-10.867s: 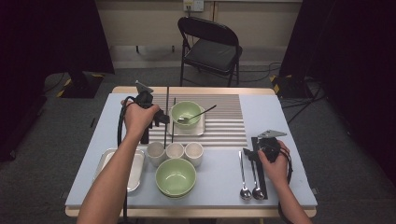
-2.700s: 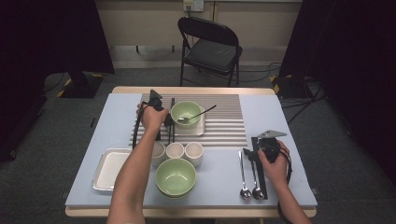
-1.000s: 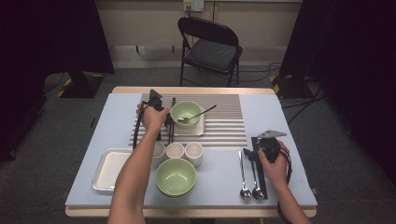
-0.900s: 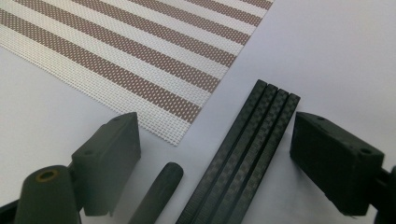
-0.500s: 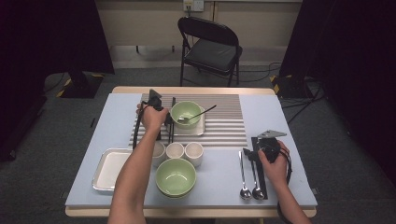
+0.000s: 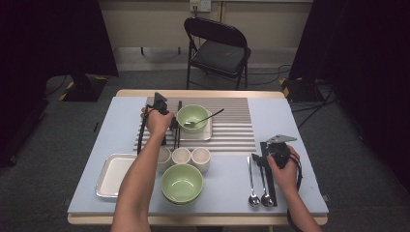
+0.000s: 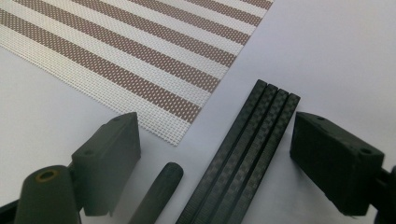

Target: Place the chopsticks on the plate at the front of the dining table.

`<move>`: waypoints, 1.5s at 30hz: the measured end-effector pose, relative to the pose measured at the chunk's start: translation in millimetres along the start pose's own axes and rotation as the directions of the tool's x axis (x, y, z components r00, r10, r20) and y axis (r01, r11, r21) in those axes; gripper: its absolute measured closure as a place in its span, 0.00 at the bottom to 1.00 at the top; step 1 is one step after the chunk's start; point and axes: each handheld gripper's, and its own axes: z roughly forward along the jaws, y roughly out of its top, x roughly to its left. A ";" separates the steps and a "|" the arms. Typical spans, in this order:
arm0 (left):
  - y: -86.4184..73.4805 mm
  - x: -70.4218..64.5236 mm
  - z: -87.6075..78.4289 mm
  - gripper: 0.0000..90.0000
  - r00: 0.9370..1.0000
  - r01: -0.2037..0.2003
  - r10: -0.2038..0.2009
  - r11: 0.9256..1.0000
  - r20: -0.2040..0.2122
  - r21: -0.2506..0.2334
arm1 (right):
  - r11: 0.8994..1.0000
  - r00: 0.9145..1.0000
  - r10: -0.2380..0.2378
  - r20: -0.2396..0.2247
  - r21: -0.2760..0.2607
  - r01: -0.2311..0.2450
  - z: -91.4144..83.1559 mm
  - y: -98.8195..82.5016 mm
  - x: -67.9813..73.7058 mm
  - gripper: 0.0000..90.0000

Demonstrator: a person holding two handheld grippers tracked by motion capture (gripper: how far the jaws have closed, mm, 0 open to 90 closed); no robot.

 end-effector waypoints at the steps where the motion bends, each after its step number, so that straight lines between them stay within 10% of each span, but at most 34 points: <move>1: 0.0 -0.2 -0.2 0.96 1.000 0.000 0.000 1.000 0.001 -0.001 | 1.000 1.000 0.000 0.000 0.000 0.000 0.0 0.0 0.0 0.17; 45: -1.0 2.2 -8.0 0.98 1.000 -0.017 0.017 1.000 -0.012 0.007 | 1.000 1.000 0.000 0.000 0.000 0.000 0.0 0.0 0.0 0.17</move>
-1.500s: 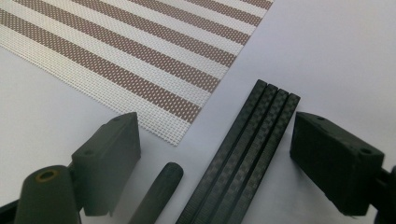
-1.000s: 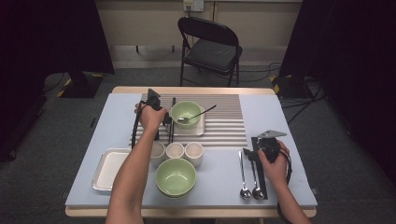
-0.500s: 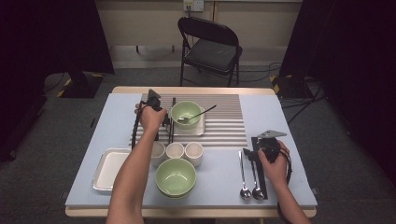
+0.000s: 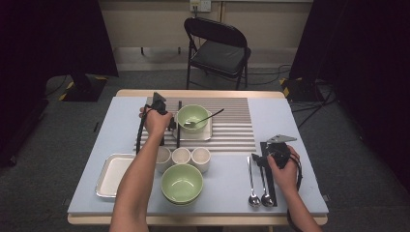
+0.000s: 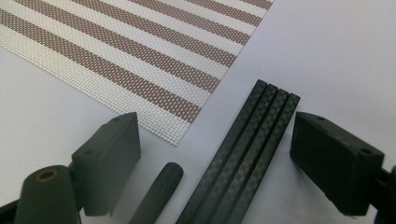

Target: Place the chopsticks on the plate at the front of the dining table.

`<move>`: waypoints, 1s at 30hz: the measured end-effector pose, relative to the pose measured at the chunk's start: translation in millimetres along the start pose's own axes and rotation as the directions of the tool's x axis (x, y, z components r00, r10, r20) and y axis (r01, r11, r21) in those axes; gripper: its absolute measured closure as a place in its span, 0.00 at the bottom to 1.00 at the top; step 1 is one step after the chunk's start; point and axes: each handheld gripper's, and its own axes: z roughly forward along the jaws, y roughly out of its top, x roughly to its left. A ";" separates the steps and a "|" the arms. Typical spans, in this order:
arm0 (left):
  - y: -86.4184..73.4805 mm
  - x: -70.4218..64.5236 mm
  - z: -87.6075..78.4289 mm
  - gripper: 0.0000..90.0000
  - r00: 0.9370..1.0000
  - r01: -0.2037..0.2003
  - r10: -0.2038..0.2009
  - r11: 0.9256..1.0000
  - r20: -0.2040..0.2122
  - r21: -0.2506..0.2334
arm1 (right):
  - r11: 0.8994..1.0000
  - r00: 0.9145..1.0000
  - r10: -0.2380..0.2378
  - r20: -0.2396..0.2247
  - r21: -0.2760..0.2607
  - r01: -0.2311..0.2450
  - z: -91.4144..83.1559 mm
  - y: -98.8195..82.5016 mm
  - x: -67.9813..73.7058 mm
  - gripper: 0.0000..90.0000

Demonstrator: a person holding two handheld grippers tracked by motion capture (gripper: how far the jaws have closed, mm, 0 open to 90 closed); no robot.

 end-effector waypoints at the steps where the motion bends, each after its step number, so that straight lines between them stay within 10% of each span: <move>1: 0.0 -0.5 -1.7 0.98 1.000 0.005 -0.005 1.000 -0.009 -0.005 | 1.000 1.000 0.000 0.000 0.000 0.000 0.0 0.0 0.0 0.17; 30: -9.9 -6.0 -39.5 0.72 0.999 -0.042 0.042 0.998 0.004 -0.042 | 1.000 1.000 0.000 0.001 0.000 0.000 0.0 0.0 0.2 0.17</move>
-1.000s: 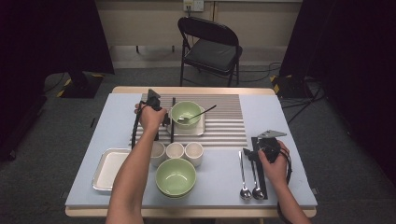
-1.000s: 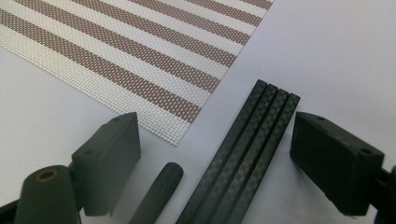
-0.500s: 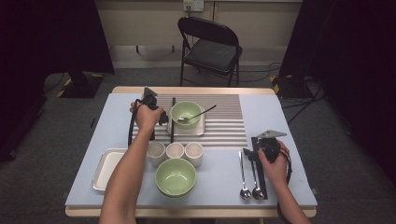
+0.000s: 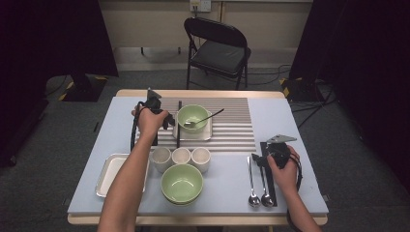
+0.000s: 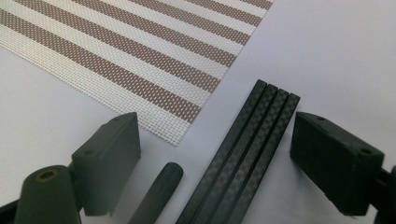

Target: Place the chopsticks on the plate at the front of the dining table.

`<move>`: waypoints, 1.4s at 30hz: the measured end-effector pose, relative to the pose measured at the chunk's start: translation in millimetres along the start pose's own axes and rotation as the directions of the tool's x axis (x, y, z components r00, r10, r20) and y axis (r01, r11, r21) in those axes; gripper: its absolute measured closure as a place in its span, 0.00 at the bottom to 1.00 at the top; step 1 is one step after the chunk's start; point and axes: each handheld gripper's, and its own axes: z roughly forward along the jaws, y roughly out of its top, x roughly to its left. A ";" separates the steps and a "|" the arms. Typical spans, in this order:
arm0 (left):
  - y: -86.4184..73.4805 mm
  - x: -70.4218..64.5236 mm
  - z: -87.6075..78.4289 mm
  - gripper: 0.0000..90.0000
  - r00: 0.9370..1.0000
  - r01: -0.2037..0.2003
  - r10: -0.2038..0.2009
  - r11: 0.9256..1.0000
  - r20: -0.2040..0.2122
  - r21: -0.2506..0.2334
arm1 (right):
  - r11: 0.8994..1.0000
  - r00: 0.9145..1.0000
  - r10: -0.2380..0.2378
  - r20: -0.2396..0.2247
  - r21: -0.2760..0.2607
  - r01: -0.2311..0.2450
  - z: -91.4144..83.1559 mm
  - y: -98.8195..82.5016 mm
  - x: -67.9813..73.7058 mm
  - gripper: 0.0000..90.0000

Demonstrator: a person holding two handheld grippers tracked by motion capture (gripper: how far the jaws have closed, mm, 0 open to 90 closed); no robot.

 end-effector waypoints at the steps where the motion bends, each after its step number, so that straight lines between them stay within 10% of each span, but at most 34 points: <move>1: -0.2 0.0 -0.7 0.71 1.000 -0.002 0.002 1.000 0.008 0.003 | 1.000 1.000 -0.002 0.000 0.000 0.002 0.0 -0.1 0.0 0.17; 20: -6.0 -5.7 -12.8 0.41 0.997 -0.057 0.058 0.998 0.056 -0.019 | 1.000 1.000 -0.002 0.000 -0.001 0.002 0.0 -0.1 -0.1 0.17; 42: -15.9 -1.3 -24.9 0.35 0.993 -0.101 0.102 0.995 0.055 -0.009 | 1.000 1.000 0.000 -0.001 0.000 0.000 0.0 0.0 -0.2 0.17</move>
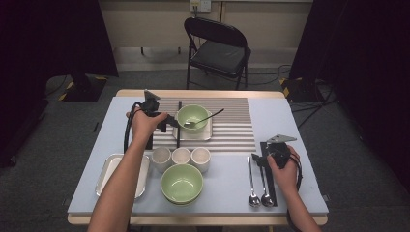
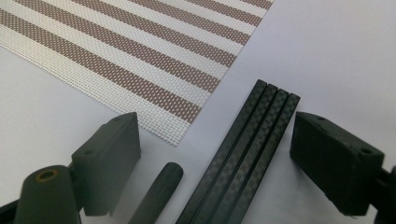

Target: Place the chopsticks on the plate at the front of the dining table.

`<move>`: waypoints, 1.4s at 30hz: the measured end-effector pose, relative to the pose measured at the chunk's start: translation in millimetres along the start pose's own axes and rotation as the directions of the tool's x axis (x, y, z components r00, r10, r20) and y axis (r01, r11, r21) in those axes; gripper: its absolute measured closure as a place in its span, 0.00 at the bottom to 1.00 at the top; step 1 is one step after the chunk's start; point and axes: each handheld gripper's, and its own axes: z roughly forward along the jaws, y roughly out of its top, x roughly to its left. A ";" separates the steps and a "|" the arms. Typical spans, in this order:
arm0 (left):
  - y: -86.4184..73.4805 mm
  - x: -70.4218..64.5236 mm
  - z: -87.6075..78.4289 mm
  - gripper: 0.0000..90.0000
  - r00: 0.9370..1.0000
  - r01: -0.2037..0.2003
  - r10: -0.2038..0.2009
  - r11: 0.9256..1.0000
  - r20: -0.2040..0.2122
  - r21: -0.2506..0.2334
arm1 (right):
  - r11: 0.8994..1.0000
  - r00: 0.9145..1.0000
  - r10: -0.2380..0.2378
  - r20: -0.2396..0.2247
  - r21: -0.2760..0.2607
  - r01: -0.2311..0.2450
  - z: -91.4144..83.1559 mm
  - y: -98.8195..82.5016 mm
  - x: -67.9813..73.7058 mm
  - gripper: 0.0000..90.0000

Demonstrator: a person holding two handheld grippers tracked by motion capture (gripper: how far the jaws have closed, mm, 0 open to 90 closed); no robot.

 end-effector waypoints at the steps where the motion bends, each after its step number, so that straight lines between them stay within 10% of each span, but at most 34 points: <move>1: -0.7 1.2 -0.6 0.35 1.000 -0.004 0.004 1.000 0.000 0.001 | 1.000 1.000 0.000 0.000 0.000 0.000 0.0 0.0 0.0 0.17; 42: -21.5 16.1 -21.5 0.34 1.000 -0.017 0.017 1.000 -0.006 -0.003 | 1.000 1.000 0.000 -0.001 0.003 0.000 -0.1 0.1 -0.2 0.17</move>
